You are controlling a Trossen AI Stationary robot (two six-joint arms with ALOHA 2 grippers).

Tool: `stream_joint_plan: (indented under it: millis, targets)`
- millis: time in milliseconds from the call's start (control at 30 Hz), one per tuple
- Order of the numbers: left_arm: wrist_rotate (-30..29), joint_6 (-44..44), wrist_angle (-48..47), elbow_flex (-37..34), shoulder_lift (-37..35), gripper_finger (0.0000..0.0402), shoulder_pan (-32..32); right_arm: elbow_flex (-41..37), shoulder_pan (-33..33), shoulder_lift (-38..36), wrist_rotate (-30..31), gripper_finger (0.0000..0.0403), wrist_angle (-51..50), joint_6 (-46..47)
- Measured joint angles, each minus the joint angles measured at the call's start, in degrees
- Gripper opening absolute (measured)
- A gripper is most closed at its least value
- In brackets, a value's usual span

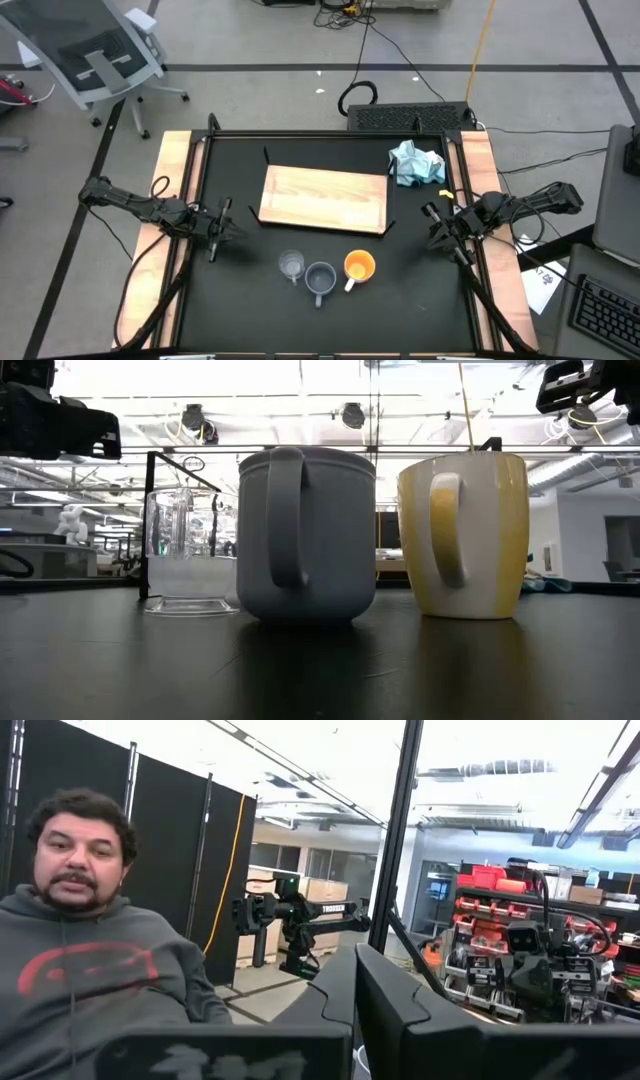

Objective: Stack small to large cups/mugs on shelf
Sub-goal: Put the yellow mug on the shelf

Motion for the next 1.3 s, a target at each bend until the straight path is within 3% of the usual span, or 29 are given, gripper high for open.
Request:
stream_joint_plan:
  millis: [433,567,800,1100,1300]
  targets:
    - [0.02,0.01,0.0,0.0,0.02,0.0033,-0.02,0.0,0.0,0.04,0.0,0.0,0.5,-0.09]
    - [0.0,0.01,0.01,0.02,0.0,0.0033,-0.02,0.0,-0.02,0.04,0.14,0.0,2.4,-4.27]
    - [0.02,0.01,-0.02,0.02,0.01,0.0033,-0.02,0.0,-0.02,0.07,10.82,0.0,2.67,-1.05]
    - [-0.01,0.0,0.0,0.0,0.0,0.0033,-0.02,0.57,-0.02,0.23,10.79,0.0,2.97,-5.37]
    - [-0.01,-0.02,0.0,0.02,0.02,0.0033,-0.02,7.29,-0.04,4.79,10.99,0.0,2.08,-5.16]
